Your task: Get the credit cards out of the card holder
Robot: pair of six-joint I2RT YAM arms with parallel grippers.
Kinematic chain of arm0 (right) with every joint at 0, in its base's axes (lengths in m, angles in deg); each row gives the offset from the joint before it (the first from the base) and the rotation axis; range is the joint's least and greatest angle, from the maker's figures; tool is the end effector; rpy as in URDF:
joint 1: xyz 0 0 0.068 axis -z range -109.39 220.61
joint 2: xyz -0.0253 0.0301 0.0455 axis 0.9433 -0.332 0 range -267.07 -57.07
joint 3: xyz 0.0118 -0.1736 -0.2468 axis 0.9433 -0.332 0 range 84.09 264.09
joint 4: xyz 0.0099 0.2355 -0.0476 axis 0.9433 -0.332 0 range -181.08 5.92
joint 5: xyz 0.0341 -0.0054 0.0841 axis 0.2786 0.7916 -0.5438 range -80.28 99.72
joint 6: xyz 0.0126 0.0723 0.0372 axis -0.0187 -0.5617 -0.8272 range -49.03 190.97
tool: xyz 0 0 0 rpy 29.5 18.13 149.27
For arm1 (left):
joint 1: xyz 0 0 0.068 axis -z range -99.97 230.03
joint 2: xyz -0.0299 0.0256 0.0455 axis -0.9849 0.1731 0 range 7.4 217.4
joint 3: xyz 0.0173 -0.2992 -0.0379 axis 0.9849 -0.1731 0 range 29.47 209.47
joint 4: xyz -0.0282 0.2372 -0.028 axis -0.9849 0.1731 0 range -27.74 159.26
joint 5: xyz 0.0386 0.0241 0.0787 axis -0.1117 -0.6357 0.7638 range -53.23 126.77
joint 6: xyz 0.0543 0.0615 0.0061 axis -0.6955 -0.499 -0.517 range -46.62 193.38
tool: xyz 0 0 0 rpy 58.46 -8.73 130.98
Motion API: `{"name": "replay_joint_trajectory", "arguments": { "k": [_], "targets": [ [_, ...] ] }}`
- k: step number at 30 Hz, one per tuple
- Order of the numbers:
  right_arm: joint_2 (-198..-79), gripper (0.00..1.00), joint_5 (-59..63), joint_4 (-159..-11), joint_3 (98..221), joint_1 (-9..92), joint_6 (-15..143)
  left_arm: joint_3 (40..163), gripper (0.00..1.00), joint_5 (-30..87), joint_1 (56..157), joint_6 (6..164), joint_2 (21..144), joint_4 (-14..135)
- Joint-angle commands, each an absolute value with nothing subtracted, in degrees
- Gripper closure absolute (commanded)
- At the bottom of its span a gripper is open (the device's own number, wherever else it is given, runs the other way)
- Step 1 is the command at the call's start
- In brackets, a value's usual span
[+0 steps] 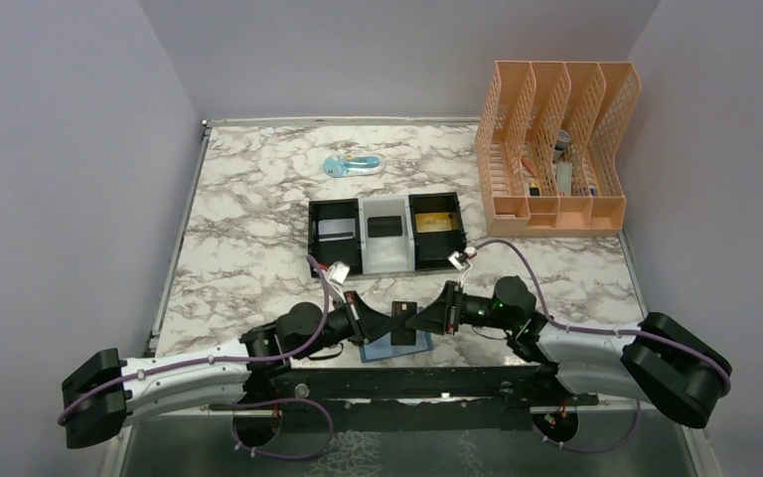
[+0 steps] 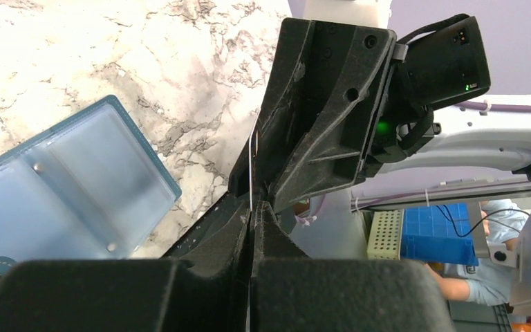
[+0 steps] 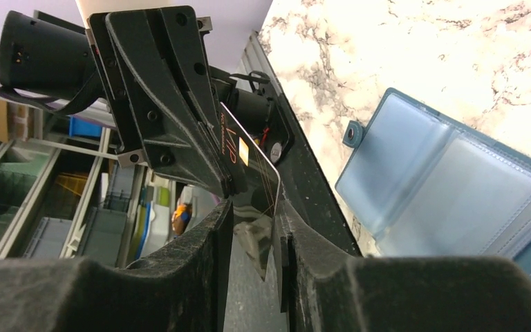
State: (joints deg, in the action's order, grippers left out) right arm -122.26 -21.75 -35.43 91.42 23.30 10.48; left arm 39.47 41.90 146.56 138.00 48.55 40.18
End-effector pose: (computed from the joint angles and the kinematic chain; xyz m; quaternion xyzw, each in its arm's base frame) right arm 0.1075 0.1717 0.2023 -0.0904 0.7484 0.6256 0.2007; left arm 0.0711 -0.1474 0.2204 -0.0164 0.7604 -0.5763 0.2991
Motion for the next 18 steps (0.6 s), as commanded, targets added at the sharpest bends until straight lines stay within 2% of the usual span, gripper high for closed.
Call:
{"name": "replay_joint_trajectory", "arguments": {
  "k": [1,15,18],
  "targets": [
    [-120.94,0.73,-23.26,-30.76,89.99,22.89,9.12,38.38,1.0,40.82,146.91,138.32,46.98,38.12],
    [-121.38,0.81,-25.97,-24.92,89.64,22.95,6.59,37.25,1.0,40.43,146.92,139.11,46.23,35.12],
    [-121.82,0.86,-26.47,-23.53,89.48,22.89,6.14,37.02,1.0,40.29,146.87,139.17,46.5,34.4]
  ]
}}
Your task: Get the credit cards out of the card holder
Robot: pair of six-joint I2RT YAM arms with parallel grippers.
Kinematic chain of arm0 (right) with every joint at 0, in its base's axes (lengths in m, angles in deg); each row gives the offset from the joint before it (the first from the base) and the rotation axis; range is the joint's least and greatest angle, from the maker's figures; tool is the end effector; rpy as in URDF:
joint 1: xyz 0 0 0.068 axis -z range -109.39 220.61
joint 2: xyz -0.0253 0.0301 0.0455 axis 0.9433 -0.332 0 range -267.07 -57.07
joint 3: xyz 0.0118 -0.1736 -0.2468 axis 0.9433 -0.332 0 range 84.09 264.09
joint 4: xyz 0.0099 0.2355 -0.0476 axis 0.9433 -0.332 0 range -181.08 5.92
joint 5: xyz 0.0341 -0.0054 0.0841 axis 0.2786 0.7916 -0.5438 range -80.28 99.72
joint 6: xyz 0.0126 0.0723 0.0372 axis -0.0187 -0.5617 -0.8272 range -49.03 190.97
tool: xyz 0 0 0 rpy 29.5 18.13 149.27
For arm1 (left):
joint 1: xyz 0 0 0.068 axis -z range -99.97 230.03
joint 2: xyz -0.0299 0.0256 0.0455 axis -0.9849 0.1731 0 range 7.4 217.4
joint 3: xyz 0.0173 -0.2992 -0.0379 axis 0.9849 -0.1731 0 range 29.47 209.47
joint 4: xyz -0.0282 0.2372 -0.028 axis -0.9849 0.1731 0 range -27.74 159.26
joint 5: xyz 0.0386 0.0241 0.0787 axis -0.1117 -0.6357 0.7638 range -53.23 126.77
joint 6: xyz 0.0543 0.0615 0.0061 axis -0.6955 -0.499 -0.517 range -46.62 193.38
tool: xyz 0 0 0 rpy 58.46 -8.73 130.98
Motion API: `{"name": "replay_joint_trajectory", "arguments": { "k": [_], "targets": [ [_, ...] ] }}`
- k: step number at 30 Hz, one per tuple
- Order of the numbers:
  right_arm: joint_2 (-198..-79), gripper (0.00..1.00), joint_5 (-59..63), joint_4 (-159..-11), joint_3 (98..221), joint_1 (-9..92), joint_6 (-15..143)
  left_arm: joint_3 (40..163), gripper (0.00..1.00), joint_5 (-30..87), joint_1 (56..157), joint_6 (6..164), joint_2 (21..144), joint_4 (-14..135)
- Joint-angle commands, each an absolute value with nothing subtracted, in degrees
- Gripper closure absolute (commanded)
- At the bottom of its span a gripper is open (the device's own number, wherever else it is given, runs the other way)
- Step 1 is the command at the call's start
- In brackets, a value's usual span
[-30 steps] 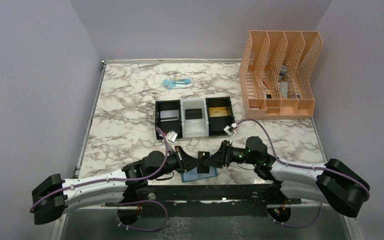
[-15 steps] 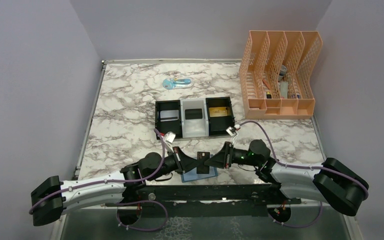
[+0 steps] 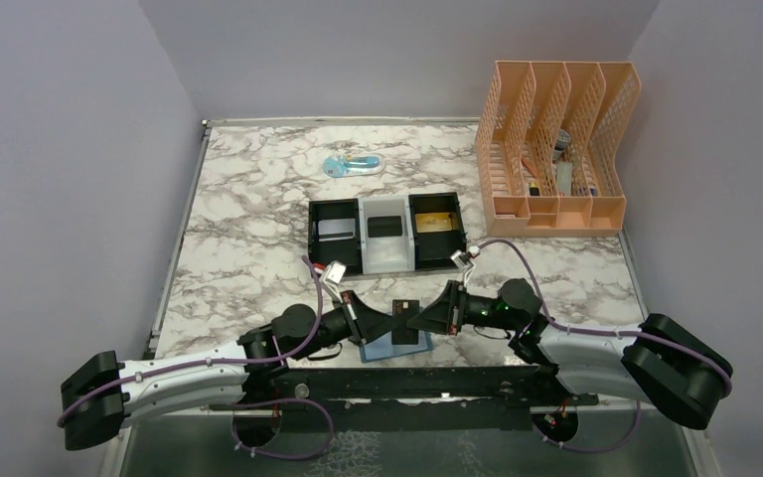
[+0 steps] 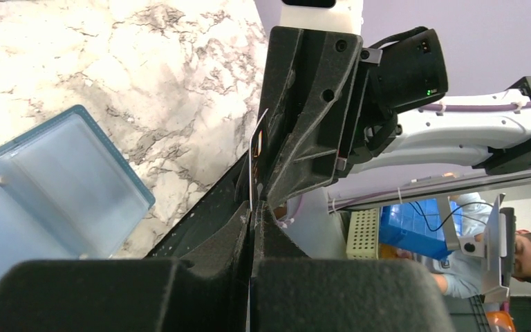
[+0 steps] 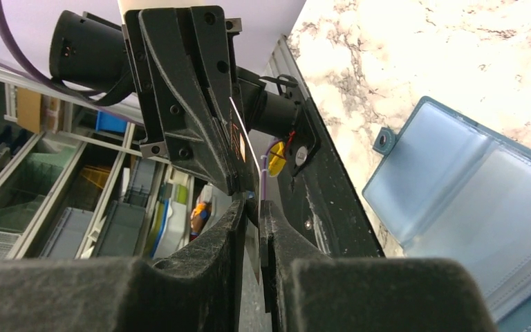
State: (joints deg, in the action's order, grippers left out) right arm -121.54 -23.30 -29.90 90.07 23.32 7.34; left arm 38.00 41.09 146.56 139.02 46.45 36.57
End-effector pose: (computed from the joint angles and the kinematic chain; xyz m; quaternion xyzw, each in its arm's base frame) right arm 0.1031 0.1692 0.2105 -0.0913 0.7233 0.6552 0.1980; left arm 0.0682 -0.1433 0.2252 -0.0198 0.7359 -0.6069 0.2995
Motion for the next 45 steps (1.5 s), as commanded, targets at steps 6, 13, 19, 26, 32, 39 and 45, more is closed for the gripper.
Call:
{"name": "replay_joint_trajectory", "arguments": {
  "k": [6,13,19,26,32,39,45],
  "targets": [
    [-121.25,0.99,-25.97,-23.14,88.79,22.89,6.01,36.44,1.0,40.63,146.86,139.55,46.08,33.44],
    [-116.59,0.99,-23.47,-29.21,88.57,22.9,7.69,35.56,0.84,41.37,146.91,139.49,45.11,33.61],
    [-109.9,0.99,-19.74,-38.38,88.31,22.89,10.2,36.32,0.56,40.78,146.91,137.85,46.41,34.51],
    [-104.9,0.99,-16.6,-46.0,88.62,22.89,12.48,39.52,0.38,42.68,146.89,135.95,47.98,40.87],
    [-104.16,0.99,-15.47,-47.85,88.51,22.93,13.22,43.17,0.32,46.18,146.92,134.41,47.37,49.98],
    [-104.54,0.99,-15.12,-47.95,88.49,22.89,13.32,44.69,0.29,48.23,146.88,133.31,45.01,56.2],
    [-104.21,0.99,-13.88,-48.86,88.44,22.89,12.82,45.52,0.27,47.97,146.88,132.66,45.45,57.51]
  ]
}}
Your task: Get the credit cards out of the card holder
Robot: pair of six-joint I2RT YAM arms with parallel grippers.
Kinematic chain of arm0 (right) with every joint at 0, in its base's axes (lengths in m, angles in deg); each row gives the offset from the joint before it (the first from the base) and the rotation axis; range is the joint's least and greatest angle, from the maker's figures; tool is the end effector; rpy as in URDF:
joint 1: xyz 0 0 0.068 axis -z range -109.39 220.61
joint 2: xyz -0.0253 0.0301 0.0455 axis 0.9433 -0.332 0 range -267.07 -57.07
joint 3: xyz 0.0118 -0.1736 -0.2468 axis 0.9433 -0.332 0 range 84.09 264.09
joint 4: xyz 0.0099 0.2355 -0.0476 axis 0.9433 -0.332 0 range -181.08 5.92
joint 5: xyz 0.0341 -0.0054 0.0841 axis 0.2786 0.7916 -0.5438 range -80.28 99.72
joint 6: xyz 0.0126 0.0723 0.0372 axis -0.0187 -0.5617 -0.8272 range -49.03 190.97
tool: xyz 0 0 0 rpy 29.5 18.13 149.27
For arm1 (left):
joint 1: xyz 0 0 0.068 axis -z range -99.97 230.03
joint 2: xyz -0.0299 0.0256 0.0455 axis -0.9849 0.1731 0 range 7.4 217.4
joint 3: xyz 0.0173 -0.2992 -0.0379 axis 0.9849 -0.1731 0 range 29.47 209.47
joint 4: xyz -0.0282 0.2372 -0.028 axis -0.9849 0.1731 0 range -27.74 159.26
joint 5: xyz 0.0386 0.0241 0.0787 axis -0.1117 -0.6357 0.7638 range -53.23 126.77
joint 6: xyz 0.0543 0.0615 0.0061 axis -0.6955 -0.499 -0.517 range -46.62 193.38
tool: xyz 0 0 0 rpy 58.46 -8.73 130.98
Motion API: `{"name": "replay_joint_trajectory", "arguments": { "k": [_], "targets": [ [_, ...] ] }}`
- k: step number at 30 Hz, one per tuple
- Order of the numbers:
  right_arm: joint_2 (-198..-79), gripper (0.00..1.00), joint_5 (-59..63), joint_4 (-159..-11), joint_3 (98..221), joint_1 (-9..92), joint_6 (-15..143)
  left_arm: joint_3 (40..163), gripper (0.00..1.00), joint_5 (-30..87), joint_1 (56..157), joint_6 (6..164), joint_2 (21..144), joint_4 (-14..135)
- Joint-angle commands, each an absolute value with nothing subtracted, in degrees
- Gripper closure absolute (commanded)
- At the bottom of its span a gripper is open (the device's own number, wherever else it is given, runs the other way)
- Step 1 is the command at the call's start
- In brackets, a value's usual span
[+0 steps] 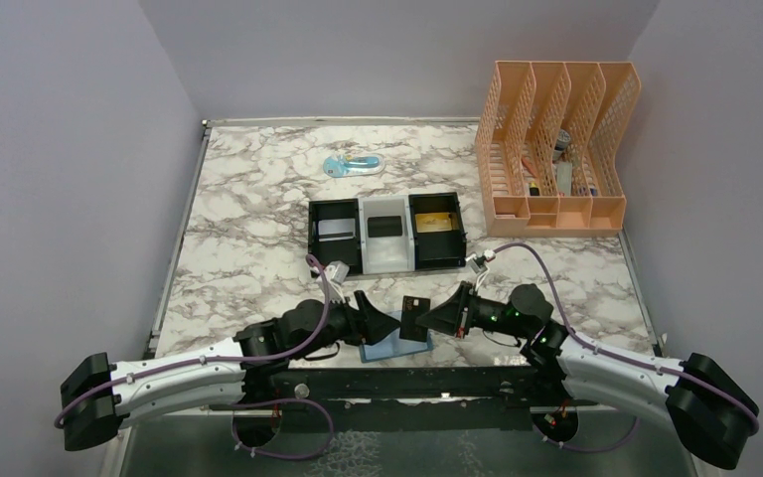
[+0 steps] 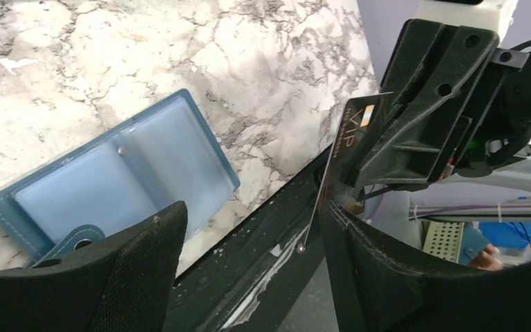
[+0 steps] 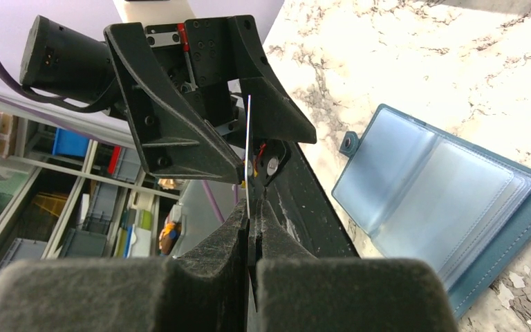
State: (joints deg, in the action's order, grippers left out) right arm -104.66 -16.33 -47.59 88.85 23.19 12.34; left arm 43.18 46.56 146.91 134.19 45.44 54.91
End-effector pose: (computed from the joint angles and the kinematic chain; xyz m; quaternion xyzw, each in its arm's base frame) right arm 0.0872 0.1413 0.2081 -0.0786 0.7372 0.6201 0.2567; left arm 0.0718 -0.1369 0.2155 -0.0083 0.8024 -0.5019 0.3229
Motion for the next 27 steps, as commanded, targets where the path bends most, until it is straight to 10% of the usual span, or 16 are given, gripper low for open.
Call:
{"name": "replay_joint_trajectory", "arguments": {
  "k": [1,27],
  "targets": [
    [-104.06,0.99,-13.66,-49.1,88.4,22.89,12.68,45.93,0.27,47.9,146.91,132.29,45.88,57.89],
    [-94.62,0.99,-2.35,-68.96,91.65,22.89,17.12,57.31,0.02,56.44,145.55,124.43,51.84,81.2]
  ]
}}
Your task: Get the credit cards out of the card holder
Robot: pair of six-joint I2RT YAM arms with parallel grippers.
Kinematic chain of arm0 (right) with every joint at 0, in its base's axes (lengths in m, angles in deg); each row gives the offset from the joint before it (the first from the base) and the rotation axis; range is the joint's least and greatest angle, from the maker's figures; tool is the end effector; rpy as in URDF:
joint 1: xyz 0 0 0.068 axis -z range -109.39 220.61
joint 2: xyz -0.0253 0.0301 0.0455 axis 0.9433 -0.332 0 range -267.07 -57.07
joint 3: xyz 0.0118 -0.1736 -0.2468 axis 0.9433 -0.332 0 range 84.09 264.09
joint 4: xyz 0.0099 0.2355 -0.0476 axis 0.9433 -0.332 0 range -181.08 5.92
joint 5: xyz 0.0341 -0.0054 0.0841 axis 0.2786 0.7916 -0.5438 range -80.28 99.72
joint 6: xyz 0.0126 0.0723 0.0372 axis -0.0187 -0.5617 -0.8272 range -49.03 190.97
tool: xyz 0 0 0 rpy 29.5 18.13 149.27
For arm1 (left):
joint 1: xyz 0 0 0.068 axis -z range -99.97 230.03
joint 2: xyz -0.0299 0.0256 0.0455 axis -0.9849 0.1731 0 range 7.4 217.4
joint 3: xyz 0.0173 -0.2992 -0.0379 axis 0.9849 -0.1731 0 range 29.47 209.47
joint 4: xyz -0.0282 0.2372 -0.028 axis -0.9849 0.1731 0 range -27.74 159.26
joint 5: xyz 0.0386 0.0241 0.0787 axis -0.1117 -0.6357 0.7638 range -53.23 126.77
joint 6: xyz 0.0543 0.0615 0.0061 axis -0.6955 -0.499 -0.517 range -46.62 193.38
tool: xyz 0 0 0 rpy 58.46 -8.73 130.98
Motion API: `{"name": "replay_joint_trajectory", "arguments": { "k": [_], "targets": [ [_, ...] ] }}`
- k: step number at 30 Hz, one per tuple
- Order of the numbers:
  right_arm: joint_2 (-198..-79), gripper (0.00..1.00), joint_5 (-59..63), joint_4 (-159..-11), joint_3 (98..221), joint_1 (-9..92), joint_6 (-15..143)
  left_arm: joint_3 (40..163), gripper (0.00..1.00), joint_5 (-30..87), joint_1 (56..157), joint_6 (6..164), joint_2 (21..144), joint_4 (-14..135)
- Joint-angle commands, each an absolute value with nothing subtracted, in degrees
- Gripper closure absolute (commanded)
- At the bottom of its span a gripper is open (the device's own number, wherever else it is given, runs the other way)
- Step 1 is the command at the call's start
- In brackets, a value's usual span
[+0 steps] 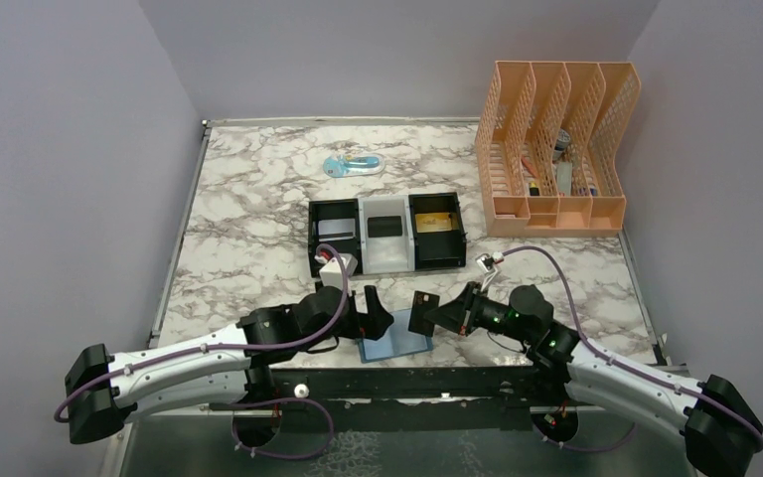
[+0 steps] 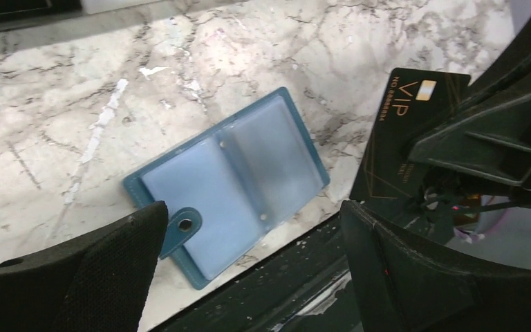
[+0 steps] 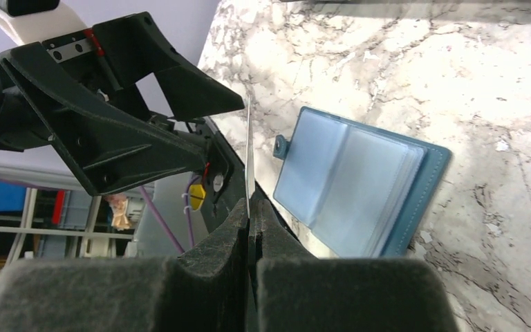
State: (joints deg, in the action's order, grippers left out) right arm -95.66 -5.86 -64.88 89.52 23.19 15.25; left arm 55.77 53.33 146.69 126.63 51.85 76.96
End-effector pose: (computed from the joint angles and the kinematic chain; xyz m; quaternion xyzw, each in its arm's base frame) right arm 0.0859 0.1219 0.1910 -0.0267 0.7846 0.5444 0.2957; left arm 0.0822 -0.1388 0.2298 0.0330 0.8711 -0.3464 0.3465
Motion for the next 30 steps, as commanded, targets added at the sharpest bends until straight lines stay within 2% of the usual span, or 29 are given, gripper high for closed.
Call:
{"name": "replay_joint_trajectory", "arguments": {
  "k": [1,6,14,24,30],
  "targets": [
    [-94.52,0.99,-2.02,-69.56,91.91,22.89,17.45,57.25,0.01,56.09,144.89,124.1,51.77,81.37],
    [-94.24,0.99,-0.1,-73.81,94.11,22.91,20.16,56.98,0.01,52.03,139.87,121.78,51.43,81.46],
    [-95.97,0.99,3.5,-79.33,98.42,22.89,26.06,55.74,0.01,40.75,125.62,117.61,52.22,78.97],
    [-101.39,0.99,24.99,-92.37,112.34,22.94,41.52,60.18,0.01,34.44,108.16,113.52,53.02,83.82],
    [-109.47,0.99,26.82,-90.94,118.41,22.98,50.25,64.7,0.01,29.07,96.54,110.28,54.47,87.02]
  ]
}}
